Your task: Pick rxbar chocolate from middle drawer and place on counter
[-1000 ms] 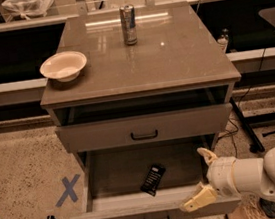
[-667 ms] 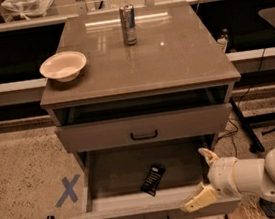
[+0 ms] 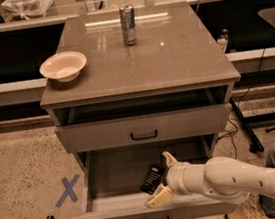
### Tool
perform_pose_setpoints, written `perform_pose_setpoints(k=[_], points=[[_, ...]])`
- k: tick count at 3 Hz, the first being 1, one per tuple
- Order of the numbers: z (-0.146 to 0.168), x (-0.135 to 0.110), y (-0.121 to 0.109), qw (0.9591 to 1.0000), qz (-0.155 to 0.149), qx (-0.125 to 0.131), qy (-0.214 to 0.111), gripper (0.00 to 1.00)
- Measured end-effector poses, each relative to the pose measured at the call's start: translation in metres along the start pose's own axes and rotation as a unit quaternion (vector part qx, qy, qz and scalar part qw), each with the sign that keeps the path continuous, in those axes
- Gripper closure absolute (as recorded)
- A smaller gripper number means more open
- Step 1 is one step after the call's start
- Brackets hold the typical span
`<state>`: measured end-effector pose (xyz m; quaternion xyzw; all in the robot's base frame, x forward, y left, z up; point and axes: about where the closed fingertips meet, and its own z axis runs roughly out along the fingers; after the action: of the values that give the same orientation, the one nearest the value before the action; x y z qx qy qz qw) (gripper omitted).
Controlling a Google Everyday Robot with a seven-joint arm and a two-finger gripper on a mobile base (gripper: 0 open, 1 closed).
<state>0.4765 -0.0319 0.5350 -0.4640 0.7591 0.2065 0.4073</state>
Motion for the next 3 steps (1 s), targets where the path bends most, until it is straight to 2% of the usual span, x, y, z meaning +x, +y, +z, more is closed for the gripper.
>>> perform_pose_setpoints(k=[1,2,3], points=[[0.000,0.000,0.000,1.0000,0.000,0.000,0.000,0.00],[0.011,0.003,-0.004,0.9996,-0.011,0.014,0.022,0.00],[0.026,0.021,-0.024,0.9965,-0.022,0.045,0.066,0.00]])
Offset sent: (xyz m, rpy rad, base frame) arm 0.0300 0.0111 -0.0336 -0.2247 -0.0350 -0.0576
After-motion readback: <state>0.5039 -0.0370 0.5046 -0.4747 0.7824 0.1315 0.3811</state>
